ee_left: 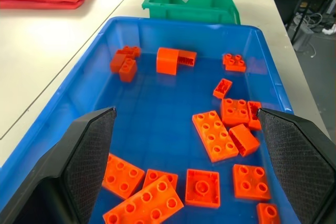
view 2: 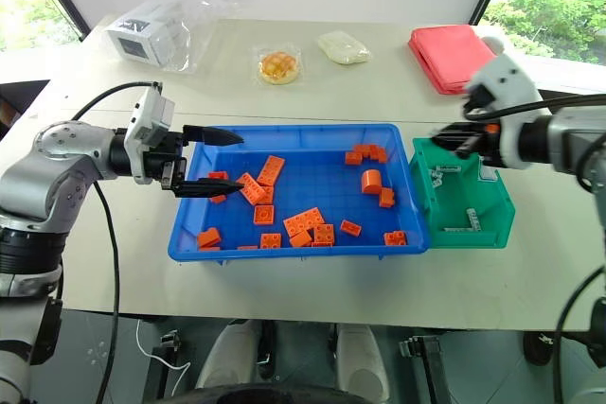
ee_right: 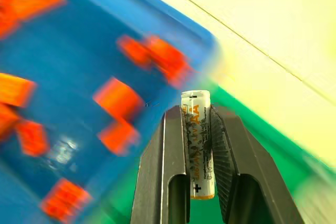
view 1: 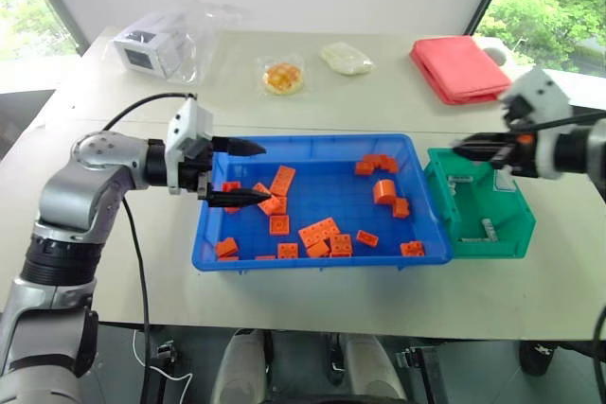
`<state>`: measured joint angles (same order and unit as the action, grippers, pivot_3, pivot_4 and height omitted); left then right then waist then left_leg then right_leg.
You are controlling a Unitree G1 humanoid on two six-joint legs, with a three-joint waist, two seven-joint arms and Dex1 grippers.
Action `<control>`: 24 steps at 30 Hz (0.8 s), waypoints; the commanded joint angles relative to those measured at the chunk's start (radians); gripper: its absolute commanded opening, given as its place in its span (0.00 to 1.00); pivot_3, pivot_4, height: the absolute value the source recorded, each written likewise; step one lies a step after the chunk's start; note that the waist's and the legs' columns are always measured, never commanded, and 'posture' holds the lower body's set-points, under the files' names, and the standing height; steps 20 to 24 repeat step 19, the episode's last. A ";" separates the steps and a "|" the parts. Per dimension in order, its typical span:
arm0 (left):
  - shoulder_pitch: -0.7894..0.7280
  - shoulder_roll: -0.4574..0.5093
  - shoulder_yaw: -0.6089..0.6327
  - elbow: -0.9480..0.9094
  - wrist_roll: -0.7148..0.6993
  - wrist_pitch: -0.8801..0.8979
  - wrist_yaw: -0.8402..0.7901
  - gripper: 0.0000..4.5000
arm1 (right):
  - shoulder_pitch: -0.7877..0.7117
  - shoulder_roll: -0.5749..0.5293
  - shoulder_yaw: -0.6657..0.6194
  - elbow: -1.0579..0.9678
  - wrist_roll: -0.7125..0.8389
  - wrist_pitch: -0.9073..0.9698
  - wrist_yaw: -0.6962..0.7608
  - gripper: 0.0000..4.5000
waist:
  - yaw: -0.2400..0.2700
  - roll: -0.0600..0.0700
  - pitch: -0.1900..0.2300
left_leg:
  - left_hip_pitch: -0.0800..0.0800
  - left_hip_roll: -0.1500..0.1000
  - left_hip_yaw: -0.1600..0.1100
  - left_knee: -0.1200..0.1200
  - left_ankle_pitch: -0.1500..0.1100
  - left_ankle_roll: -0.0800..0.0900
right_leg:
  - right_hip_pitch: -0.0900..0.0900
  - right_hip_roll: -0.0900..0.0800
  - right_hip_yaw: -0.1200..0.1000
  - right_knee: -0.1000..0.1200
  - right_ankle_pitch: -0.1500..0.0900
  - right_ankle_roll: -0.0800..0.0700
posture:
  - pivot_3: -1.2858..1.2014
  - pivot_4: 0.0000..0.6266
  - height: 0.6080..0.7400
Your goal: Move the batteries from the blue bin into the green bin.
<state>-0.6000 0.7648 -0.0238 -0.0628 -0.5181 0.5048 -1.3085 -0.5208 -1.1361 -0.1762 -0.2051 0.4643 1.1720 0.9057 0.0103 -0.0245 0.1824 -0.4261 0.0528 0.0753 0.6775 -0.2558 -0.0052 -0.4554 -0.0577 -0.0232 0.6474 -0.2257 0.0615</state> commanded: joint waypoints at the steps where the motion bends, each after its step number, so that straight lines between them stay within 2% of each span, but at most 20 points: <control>1: -0.020 0.007 0.012 0.007 -0.002 -0.020 -0.013 1.00 | 0.053 0.003 -0.049 0.001 -0.008 -0.029 -0.029 0.36 | -0.005 0.000 0.000 | 0.000 0.000 0.000 0.000 0.000 0.000 | 0.000 0.000 0.000 0.000 0.000 0.000 | 0.52 0.24 0.95; 5: -0.042 0.005 0.003 0.035 0.005 -0.028 -0.028 1.00 | 0.071 0.040 -0.048 0.047 -0.030 -0.140 -0.045 0.83 | -0.019 0.000 0.000 | 0.000 0.000 0.000 0.001 0.000 0.000 | 0.000 0.001 0.001 0.001 0.000 0.000 | 0.52 0.24 0.95; 6: -0.048 0.008 0.006 0.044 0.007 -0.027 -0.031 1.00 | 0.087 0.029 -0.050 0.071 -0.045 -0.202 -0.027 0.91 | -0.020 0.000 0.000 | 0.000 0.000 0.000 0.001 0.000 0.000 | 0.000 0.001 0.001 0.001 0.000 0.000 | 0.52 0.24 0.95; 9: -0.049 0.055 0.039 0.075 0.005 -0.027 -0.060 1.00 | 0.144 -0.025 -0.100 0.164 -0.066 -0.403 0.088 0.91 | -0.019 0.001 0.000 | 0.000 0.000 0.000 0.001 0.000 0.000 | 0.000 0.001 0.001 0.000 0.000 0.001 | 0.52 0.24 0.95; 13: -0.045 0.202 0.131 0.160 -0.036 0.018 -0.149 1.00 | 0.243 -0.113 -0.222 0.283 -0.061 -0.688 0.336 0.91 | -0.022 0.002 0.001 | 0.000 0.000 0.001 0.001 0.000 0.001 | -0.001 0.001 0.001 0.000 -0.001 0.002 | 0.52 0.24 0.95; 19: 0.028 0.377 0.220 0.184 -0.048 0.018 -0.251 1.00 | 0.289 -0.165 -0.289 0.307 0.012 -0.718 0.536 0.91 | -0.030 0.003 0.001 | 0.003 0.003 0.002 0.001 -0.001 0.001 | 0.001 0.002 0.001 0.001 -0.001 0.002 | 0.52 0.24 0.95; 24: 0.028 0.377 0.220 0.184 -0.048 0.018 -0.251 1.00 | 0.289 -0.165 -0.289 0.307 0.012 -0.718 0.536 0.91 | -0.030 0.003 0.001 | 0.003 0.003 0.002 0.001 -0.001 0.001 | 0.001 0.002 0.001 0.001 -0.001 0.002 | 0.52 0.24 0.95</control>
